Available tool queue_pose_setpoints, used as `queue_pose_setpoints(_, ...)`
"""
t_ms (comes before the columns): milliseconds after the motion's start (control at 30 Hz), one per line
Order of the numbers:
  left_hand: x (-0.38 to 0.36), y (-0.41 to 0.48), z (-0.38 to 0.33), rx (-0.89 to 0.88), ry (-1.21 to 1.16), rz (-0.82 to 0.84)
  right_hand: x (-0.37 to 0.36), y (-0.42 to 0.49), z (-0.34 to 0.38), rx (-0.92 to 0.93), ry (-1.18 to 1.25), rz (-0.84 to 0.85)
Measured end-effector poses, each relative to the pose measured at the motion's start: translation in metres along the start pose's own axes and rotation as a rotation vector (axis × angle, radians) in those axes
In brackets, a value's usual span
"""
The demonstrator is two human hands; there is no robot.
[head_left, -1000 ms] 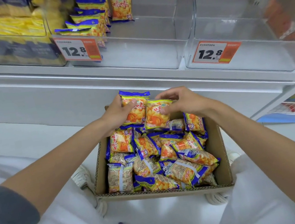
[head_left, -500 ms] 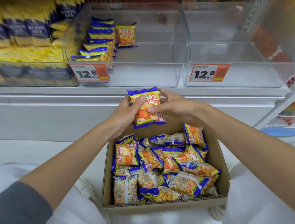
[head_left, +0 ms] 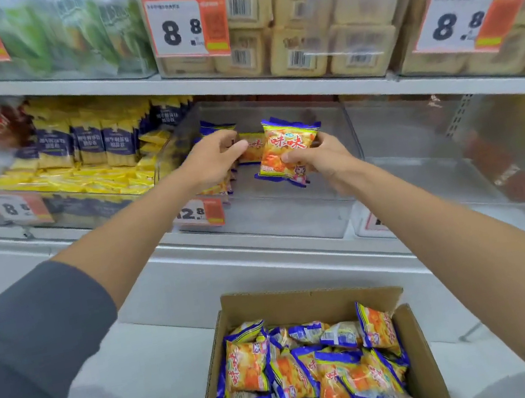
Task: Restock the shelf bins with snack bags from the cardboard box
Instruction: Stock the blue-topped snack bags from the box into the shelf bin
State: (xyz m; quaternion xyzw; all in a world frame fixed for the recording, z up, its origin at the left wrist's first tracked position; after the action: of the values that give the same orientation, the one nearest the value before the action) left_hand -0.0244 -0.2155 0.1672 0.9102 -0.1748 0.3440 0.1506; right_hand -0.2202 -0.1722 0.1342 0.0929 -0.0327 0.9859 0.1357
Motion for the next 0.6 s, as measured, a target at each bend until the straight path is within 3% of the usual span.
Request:
queue_pose_setpoints(133,0.0,0.046,0.046,0.087,0.107,-0.002,-0.014,0.059,-0.029,-0.084,-0.09,0.017)
queue_pose_setpoints(433,-0.02,0.077,0.099,0.116,0.051,0.024,-0.076,0.14,-0.065,-0.103,-0.3,0.233)
queue_pose_setpoints(600,-0.021,0.08,0.102,0.081,0.048,-0.004,-0.094,0.145,-0.058,-0.051,-0.182,0.088)
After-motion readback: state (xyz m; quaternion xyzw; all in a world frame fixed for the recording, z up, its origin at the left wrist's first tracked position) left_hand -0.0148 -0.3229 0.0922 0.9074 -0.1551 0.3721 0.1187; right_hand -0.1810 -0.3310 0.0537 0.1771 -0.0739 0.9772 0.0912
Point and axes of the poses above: each hand's wrist, its own y-axis towards the middle knuckle, its own x-axis out of the back of the hand, z = x × y, the point moved 8 cm from there along y, towards the middle knuckle
